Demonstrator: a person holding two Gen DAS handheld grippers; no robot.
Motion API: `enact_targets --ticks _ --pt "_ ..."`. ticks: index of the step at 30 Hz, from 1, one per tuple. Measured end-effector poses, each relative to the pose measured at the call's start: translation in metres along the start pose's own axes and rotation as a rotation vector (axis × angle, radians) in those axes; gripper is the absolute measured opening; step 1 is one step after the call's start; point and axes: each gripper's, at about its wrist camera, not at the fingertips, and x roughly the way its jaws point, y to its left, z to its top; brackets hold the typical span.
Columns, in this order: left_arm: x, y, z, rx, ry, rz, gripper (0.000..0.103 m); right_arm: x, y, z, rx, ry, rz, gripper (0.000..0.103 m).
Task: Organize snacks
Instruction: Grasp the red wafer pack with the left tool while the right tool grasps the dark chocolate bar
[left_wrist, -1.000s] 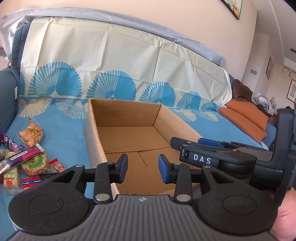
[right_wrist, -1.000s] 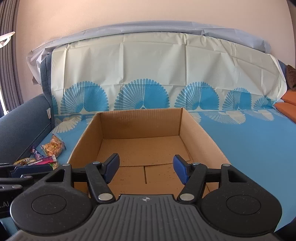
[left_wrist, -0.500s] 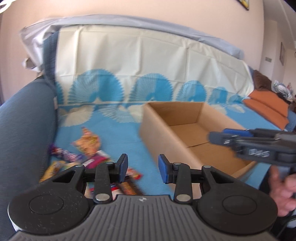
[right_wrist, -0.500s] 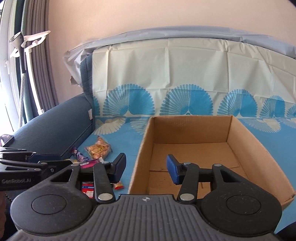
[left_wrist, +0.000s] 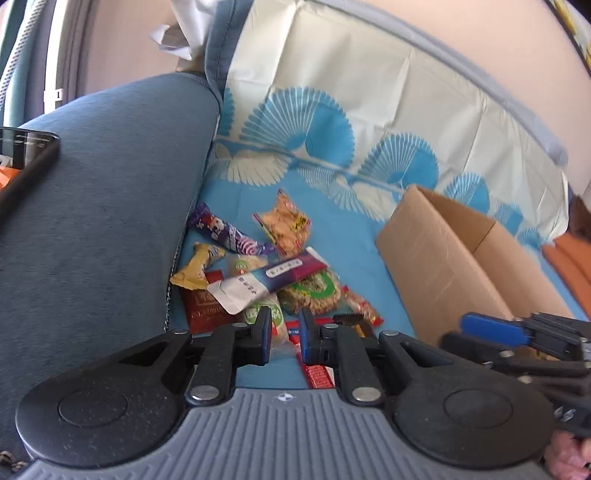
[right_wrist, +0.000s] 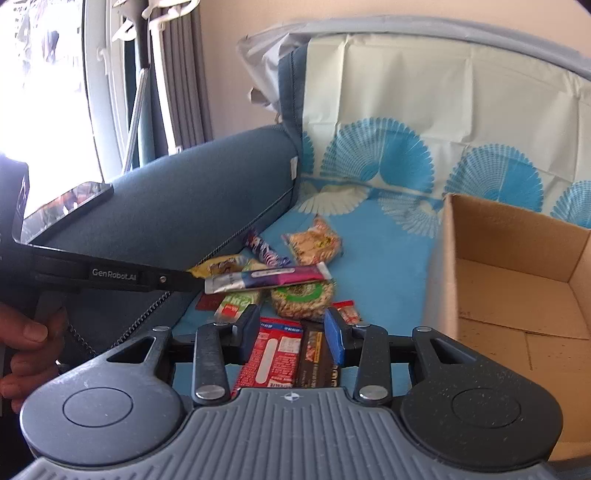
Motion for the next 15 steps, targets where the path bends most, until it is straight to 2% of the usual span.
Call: enact_targets --ticks 3,9,12,13,15 --pt "0.009 0.003 -0.001 -0.016 0.035 0.014 0.016 0.034 0.010 -0.004 -0.025 0.084 -0.033 0.041" --pt "0.019 0.007 -0.002 -0.041 0.086 0.009 0.018 0.092 0.006 -0.024 -0.018 0.224 -0.151 0.050" --pt "0.024 0.004 -0.003 -0.025 0.092 0.006 0.019 0.106 -0.003 -0.030 0.026 0.283 -0.182 0.054" --pt "0.025 0.003 -0.003 -0.024 0.093 0.007 0.020 0.108 -0.009 -0.031 0.054 0.293 -0.182 0.058" --pt "0.026 0.004 -0.003 -0.027 0.096 0.009 0.020 0.110 -0.015 -0.031 0.096 0.305 -0.172 0.059"
